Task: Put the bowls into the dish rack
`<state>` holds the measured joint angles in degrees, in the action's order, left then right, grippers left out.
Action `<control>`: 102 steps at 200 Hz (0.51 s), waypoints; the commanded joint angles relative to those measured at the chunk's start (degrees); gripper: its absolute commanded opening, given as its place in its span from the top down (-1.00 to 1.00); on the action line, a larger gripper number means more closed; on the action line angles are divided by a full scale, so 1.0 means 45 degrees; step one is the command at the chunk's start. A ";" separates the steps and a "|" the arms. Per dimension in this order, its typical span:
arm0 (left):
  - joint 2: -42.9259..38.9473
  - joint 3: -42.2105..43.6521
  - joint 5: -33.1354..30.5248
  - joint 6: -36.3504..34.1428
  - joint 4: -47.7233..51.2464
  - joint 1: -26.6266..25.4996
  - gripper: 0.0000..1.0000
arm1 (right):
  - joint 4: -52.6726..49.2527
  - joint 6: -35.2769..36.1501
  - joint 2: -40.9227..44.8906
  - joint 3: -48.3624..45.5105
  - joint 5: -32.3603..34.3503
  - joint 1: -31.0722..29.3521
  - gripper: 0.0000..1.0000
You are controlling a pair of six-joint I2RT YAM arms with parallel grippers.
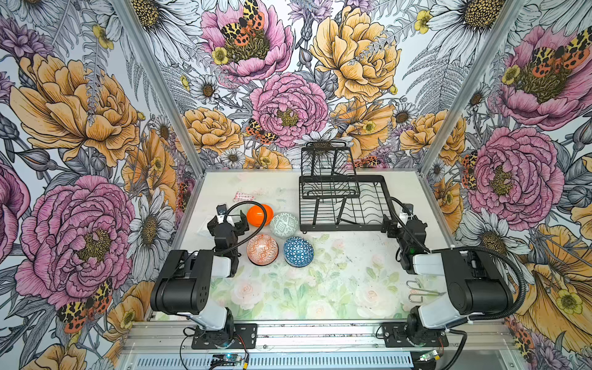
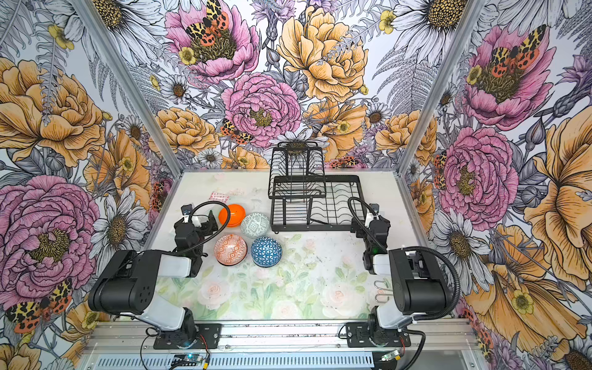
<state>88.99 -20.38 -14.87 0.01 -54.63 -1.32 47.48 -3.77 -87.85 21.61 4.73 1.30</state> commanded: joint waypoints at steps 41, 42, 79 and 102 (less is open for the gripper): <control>-0.0010 -0.0178 0.0370 0.0022 -0.0054 0.0079 -0.98 | 0.0390 -0.0104 -0.0017 0.0243 0.0179 -0.0102 -0.99; -0.0010 -0.0178 0.0363 0.0029 -0.0051 0.0079 -0.97 | 0.0388 -0.0112 -0.0022 0.0240 0.0179 -0.0098 -0.99; -0.0010 -0.0188 0.0372 0.0022 -0.0028 0.0078 -0.98 | 0.0368 -0.0140 -0.0046 0.0238 0.0120 -0.0056 -0.99; -0.0020 -0.0188 0.0361 0.0022 -0.0051 0.0077 -0.98 | 0.0366 -0.0202 -0.0049 0.0246 -0.0104 0.0046 -0.99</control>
<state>88.99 -20.38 -14.46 0.01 -54.63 -1.30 47.48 -3.81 -87.85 21.61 4.71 1.30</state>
